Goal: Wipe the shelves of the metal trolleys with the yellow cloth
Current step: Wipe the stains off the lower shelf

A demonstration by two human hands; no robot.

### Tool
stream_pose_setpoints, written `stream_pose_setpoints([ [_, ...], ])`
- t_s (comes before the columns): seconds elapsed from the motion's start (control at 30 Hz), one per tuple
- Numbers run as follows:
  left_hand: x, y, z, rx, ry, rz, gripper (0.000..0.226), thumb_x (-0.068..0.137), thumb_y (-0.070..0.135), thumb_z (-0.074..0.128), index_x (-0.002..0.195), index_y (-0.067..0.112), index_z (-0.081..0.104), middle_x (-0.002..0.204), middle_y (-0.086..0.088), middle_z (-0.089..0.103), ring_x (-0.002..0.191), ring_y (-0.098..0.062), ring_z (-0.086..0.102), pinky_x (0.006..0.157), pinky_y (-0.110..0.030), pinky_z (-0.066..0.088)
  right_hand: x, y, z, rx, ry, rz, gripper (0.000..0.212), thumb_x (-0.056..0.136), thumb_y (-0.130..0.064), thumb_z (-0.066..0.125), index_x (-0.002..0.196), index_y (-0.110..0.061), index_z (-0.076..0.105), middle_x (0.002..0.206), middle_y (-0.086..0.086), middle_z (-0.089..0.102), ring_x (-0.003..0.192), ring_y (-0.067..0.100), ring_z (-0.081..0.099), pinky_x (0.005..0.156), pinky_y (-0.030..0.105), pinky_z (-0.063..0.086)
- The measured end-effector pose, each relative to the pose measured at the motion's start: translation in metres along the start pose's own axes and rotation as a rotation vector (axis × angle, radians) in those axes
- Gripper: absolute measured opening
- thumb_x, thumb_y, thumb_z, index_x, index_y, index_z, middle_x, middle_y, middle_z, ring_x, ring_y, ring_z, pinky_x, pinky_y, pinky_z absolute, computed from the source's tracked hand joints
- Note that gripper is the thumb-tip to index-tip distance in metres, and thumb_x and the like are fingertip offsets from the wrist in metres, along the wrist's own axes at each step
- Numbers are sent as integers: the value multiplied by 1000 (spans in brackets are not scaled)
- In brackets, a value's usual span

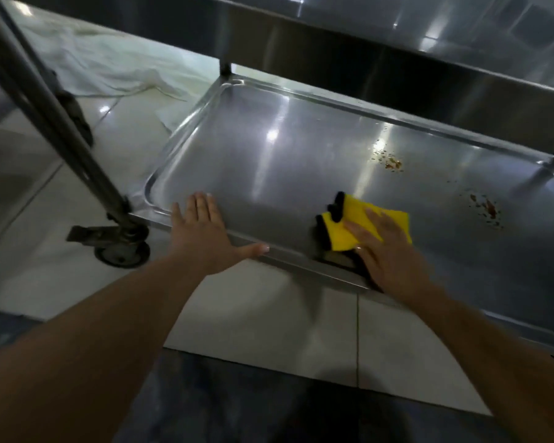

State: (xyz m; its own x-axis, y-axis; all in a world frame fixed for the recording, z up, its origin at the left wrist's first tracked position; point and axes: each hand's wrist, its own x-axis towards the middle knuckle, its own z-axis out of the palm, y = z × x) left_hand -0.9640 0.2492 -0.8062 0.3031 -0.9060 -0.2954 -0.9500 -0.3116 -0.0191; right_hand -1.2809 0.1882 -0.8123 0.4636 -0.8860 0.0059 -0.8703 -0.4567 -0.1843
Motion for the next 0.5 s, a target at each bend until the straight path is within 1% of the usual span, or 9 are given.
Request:
stream_pose_setpoints([
  [0.07,-6,-14,1,-17,34,-71,152,40,104,-4,150,0,-11,159,-22,-10,147,-33,-11,116,-57,-6,-5,2,0,2,56,107,45,99,-28,42,144,-32,34,155,12,25,142,35,20,109,54,30],
  [0.13,-14,-14,5,-72,61,-142,151,41,104,-3,149,-2,-12,158,-24,-11,147,-35,-11,116,-57,-7,2,-20,8,-22,143,277,43,101,-28,38,144,-26,39,154,16,26,141,38,21,109,56,28],
  [0.2,-17,-10,8,-113,66,-160,151,41,103,-4,148,-3,-15,157,-25,-13,147,-36,-13,117,-55,-7,21,-55,15,40,199,539,45,100,-28,39,145,-28,36,156,16,21,143,38,15,109,60,24],
  [0.23,-16,-9,9,-121,69,-162,151,41,102,-5,147,-4,-16,157,-25,-13,146,-36,-13,117,-54,-7,34,-73,16,94,214,639,46,100,-28,41,145,-31,35,157,15,18,144,37,12,108,63,23],
  [0.27,-15,-9,9,-127,70,-168,151,41,102,-5,146,-5,-17,157,-26,-13,146,-37,-14,116,-53,-8,48,-91,17,130,201,677,47,99,-29,40,145,-34,32,157,12,16,144,36,9,107,65,21],
  [0.3,-15,-10,9,-131,73,-176,151,41,102,-4,146,-5,-18,157,-25,-13,146,-36,-14,116,-53,-9,62,-109,20,128,164,646,48,99,-31,39,146,-37,29,158,10,13,144,36,7,107,66,20],
  [0.33,-14,-10,9,-138,77,-183,151,40,102,-2,146,-5,-18,158,-25,-13,146,-36,-14,116,-53,-10,76,-127,23,108,118,564,49,99,-33,38,146,-40,26,159,8,10,145,35,5,108,66,19],
  [0.43,-16,-8,9,-137,71,-203,154,34,99,-4,147,-4,-18,159,-22,-12,147,-32,-13,112,-56,-15,111,-180,35,102,-30,240,48,99,-37,35,144,-49,21,161,1,3,146,31,-2,110,66,13],
  [0.5,-17,-8,7,-133,45,-245,156,27,96,-8,146,-4,-18,158,-21,-15,147,-31,-15,111,-59,-15,124,-205,40,111,-99,49,47,100,-39,33,144,-50,20,161,0,1,146,29,-6,111,66,10],
])
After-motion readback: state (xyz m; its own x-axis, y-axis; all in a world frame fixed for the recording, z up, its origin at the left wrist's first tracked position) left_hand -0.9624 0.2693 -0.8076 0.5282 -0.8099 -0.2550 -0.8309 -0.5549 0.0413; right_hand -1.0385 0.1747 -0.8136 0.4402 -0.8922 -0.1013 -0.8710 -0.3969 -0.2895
